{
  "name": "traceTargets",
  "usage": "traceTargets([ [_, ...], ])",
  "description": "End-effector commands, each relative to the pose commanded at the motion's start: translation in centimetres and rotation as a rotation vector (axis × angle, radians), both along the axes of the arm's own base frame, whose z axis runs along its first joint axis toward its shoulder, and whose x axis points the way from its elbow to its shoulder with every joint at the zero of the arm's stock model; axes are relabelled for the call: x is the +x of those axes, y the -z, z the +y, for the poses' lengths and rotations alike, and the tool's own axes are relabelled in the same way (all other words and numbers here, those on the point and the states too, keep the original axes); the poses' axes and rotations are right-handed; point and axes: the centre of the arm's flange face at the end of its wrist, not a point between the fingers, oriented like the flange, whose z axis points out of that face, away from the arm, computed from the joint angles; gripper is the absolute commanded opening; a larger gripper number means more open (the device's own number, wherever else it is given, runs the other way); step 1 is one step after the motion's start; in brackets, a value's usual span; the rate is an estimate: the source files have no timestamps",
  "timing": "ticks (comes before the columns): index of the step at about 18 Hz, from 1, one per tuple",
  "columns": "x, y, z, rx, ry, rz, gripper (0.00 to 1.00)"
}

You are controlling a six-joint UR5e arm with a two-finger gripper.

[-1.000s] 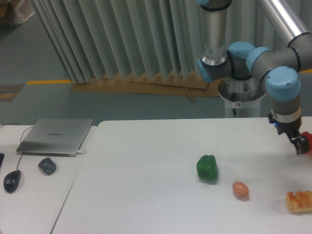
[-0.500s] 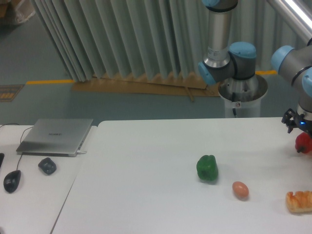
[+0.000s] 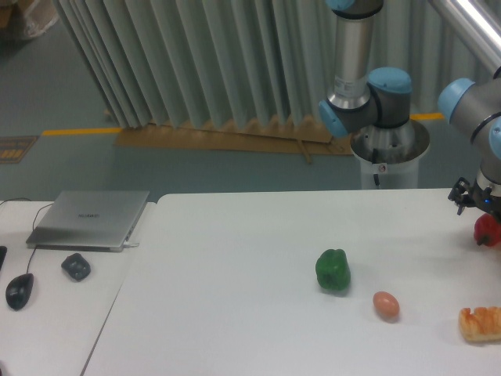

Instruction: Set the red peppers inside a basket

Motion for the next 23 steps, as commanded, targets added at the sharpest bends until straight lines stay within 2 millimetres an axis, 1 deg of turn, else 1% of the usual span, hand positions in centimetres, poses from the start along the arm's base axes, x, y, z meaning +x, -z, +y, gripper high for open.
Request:
traceTargets([
  [1, -0.4, -0.9, 0.2, 0.011, 0.006, 0.016, 1.0],
  [2, -0.5, -1.3, 0.6, 0.02, 0.055, 0.02, 1.0],
  [4, -0.1, -0.4, 1.1, 0.02, 0.142, -0.006, 1.0],
  [7, -0.2, 0.1, 1.0, 0.01, 0.158, -0.019, 1.0],
  [9, -0.4, 0.9, 0.6, -0.046, 0.186, -0.018, 1.0],
  [13, 0.1, 2.1, 0.0, -0.075, 0.199, -0.04, 1.0],
  [17, -0.2, 2.2, -0.3, -0.074, 0.195, -0.041, 1.0],
  [19, -0.5, 3.2, -0.2, -0.08, 0.198, -0.059, 1.0],
  [23, -1.0, 3.5, -0.9, -0.081, 0.183, -0.064, 1.0],
])
